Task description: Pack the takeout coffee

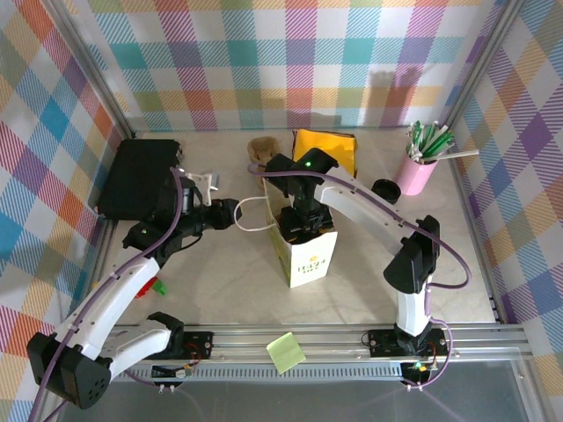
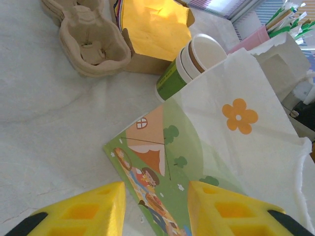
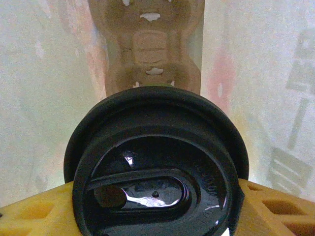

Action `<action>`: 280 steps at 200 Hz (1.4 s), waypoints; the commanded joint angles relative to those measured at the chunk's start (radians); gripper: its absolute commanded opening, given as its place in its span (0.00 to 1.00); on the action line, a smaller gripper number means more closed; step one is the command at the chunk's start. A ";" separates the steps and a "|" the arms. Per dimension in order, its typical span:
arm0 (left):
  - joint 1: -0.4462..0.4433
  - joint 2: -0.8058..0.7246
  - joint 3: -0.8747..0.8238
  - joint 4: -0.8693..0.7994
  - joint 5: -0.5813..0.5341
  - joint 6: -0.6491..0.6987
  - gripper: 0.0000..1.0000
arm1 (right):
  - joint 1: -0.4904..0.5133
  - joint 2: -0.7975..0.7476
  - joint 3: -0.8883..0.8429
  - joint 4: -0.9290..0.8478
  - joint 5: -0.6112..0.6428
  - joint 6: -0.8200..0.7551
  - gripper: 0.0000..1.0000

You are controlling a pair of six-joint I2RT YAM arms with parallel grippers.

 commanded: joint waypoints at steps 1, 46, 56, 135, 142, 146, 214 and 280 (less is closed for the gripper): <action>-0.003 -0.025 -0.019 -0.013 -0.013 0.014 0.38 | -0.001 -0.030 -0.014 0.023 -0.003 -0.019 0.61; -0.003 -0.028 -0.014 -0.022 -0.019 0.020 0.38 | -0.001 -0.033 -0.039 0.039 0.004 -0.019 0.61; -0.003 -0.028 -0.012 -0.023 -0.020 0.021 0.38 | -0.001 -0.034 -0.046 0.043 0.003 -0.019 0.61; -0.002 -0.013 -0.013 -0.019 -0.019 0.026 0.39 | -0.001 -0.050 -0.100 0.081 0.003 -0.018 0.61; -0.002 -0.010 -0.013 -0.016 -0.019 0.025 0.39 | -0.002 -0.050 -0.100 0.080 0.004 -0.018 0.61; -0.002 -0.010 -0.013 -0.016 -0.019 0.027 0.39 | -0.001 -0.050 -0.101 0.080 0.004 -0.019 0.61; -0.002 -0.003 -0.013 -0.011 -0.017 0.026 0.39 | -0.001 -0.050 -0.113 0.097 0.007 -0.021 0.60; -0.002 -0.005 -0.015 -0.016 -0.022 0.028 0.39 | -0.003 -0.053 -0.149 0.124 0.007 -0.020 0.60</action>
